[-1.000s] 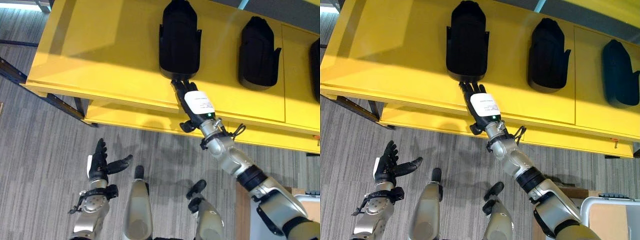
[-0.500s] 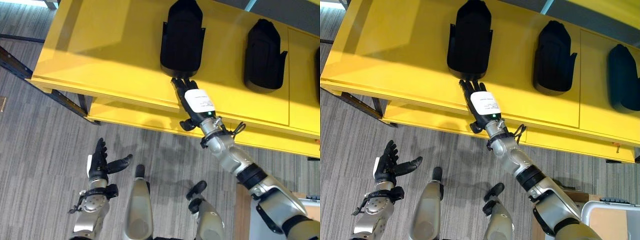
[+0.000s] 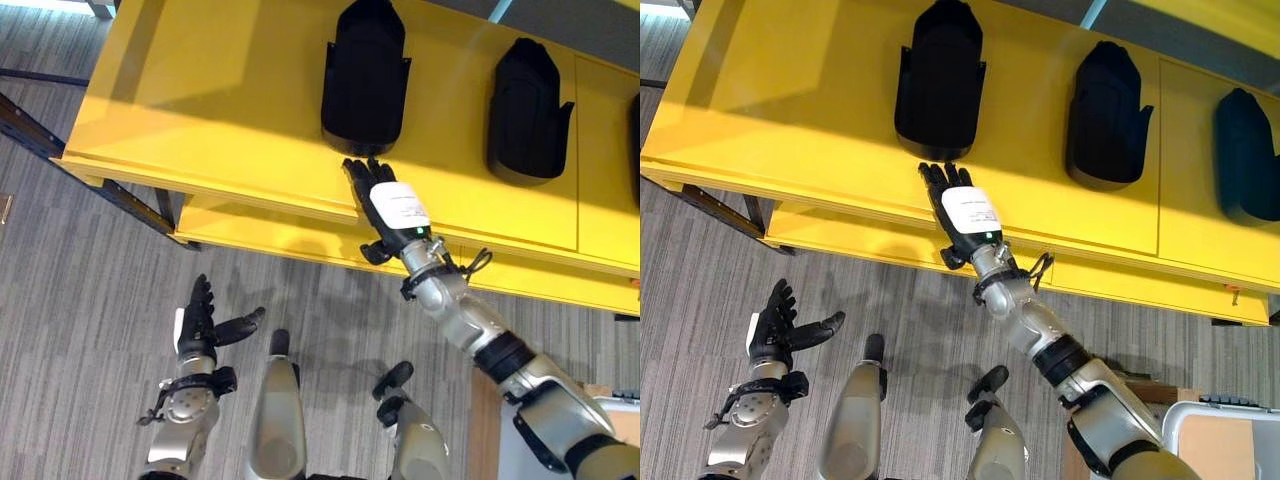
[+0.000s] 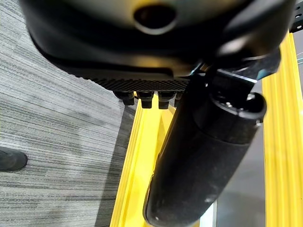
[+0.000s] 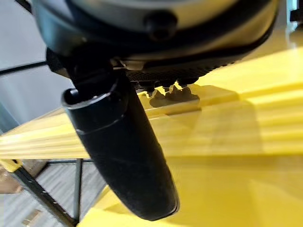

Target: Move parts from the plastic box to the shelf.

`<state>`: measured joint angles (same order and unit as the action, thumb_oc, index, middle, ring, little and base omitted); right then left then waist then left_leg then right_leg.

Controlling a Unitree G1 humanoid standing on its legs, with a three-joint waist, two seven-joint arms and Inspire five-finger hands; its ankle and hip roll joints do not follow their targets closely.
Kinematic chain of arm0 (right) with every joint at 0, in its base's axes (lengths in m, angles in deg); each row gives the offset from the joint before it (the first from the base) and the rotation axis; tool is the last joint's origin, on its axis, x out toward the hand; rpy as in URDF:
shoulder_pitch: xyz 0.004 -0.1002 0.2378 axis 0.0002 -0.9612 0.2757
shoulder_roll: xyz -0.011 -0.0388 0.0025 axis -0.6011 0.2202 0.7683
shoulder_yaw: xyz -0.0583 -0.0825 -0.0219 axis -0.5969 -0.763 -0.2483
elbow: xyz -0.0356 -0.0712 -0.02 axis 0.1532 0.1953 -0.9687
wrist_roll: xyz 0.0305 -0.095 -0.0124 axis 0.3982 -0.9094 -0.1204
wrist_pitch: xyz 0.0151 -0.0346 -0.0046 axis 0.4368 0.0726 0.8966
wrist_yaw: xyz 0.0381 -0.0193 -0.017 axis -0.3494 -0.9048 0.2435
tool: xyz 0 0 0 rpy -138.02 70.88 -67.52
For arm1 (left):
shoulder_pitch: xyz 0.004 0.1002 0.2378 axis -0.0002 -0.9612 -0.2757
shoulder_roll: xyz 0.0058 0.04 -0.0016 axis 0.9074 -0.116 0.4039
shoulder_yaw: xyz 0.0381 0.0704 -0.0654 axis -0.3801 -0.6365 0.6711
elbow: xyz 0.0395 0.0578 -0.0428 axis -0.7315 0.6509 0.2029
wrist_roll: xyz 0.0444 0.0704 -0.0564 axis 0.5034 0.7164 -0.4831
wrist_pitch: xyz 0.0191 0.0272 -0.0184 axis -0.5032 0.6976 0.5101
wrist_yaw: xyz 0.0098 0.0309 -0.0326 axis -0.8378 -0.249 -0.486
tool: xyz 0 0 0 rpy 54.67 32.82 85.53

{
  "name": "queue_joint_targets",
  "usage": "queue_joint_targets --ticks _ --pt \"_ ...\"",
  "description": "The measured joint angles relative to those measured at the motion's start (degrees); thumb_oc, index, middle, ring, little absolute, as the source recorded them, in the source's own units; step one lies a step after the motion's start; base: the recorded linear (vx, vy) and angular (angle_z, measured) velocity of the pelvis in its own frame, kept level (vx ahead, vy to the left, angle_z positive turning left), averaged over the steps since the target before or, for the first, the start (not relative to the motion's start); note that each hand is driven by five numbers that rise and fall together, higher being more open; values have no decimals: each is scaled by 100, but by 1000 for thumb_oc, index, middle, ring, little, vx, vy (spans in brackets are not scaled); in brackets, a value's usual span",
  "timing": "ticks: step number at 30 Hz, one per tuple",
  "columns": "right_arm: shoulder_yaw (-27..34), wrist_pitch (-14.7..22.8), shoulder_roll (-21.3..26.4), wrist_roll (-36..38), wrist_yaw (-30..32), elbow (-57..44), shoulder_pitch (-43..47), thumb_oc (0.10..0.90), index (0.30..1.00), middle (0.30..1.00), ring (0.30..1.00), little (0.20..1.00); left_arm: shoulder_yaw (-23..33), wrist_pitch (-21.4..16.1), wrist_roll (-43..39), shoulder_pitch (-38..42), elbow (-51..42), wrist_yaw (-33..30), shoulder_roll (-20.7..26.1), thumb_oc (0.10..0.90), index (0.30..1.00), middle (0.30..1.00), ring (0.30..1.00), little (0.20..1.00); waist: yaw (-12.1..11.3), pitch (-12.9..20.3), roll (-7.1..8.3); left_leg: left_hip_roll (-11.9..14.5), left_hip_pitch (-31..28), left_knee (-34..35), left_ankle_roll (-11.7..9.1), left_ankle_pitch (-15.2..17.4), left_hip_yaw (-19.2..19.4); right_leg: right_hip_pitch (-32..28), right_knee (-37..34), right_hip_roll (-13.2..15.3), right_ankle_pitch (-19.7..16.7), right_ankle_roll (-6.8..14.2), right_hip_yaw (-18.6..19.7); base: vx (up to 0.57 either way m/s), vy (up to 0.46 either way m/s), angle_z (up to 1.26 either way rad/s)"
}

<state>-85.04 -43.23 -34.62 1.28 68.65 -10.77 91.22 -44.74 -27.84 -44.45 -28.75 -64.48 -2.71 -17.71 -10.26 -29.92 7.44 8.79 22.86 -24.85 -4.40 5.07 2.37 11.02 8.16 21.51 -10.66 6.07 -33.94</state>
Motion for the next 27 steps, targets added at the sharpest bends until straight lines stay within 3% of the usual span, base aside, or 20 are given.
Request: queue_joint_targets --ticks 6,14,19,21,23,24,27 --pt "138 314 166 1 -150 -573 -776 900 1000 1000 1000 1000 21 1 4 -5 78 -68 -5 900 1000 1000 1000 1000 164 -1 7 30 -140 26 -3 1 51 -68 -3 -19 -14 20 69 -14 -17 -5" --pt "428 435 292 155 -402 -1176 -1571 900 1000 1000 1000 1000 308 10 14 -42 107 -73 -10 900 1000 1000 1000 1000 355 27 81 155 -459 250 -25 -39 208 -193 -198 -133 14 -5 207 -4 -41 -14" --pt "1081 449 245 1255 -455 -1582 -2483 900 1000 1000 1000 1000 405 11 11 -200 106 -67 -52 900 1000 1000 1000 1000 579 215 116 315 -1010 906 -241 -306 460 -374 -474 -419 -25 -8 376 6 -102 -22" --pt "1317 471 243 1597 -416 -1852 -2692 900 1000 1000 1000 1000 467 11 11 -264 115 -72 -153 900 1000 1000 1000 1000 625 392 99 384 -1188 1186 -323 -438 549 -371 -565 -546 -91 -101 427 4 -144 -29" --pt "1496 505 268 2173 -433 -2143 -2811 900 1000 1000 1000 1000 477 13 9 -303 111 -46 -311 900 1000 1000 1000 1000 782 532 17 540 -1520 1535 -423 -570 691 -481 -636 -725 -57 -144 479 17 -178 -37" --pt "1574 666 244 2746 -430 -2525 -2953 900 1000 1000 1000 1000 453 13 2 -440 121 -7 -413 900 1000 1000 1000 1000 930 773 -84 704 -1792 1789 -527 -641 819 -556 -742 -938 -29 -189 554 16 -147 -54" --pt "1588 1158 151 3551 -436 -2731 -3091 900 1000 1000 1000 1000 279 12 -6 -653 136 127 -493 900 1000 1000 1000 1000 1118 1207 -299 956 -2202 2089 -626 -700 1117 -581 -753 -1239 78 -311 787 17 -153 -60"
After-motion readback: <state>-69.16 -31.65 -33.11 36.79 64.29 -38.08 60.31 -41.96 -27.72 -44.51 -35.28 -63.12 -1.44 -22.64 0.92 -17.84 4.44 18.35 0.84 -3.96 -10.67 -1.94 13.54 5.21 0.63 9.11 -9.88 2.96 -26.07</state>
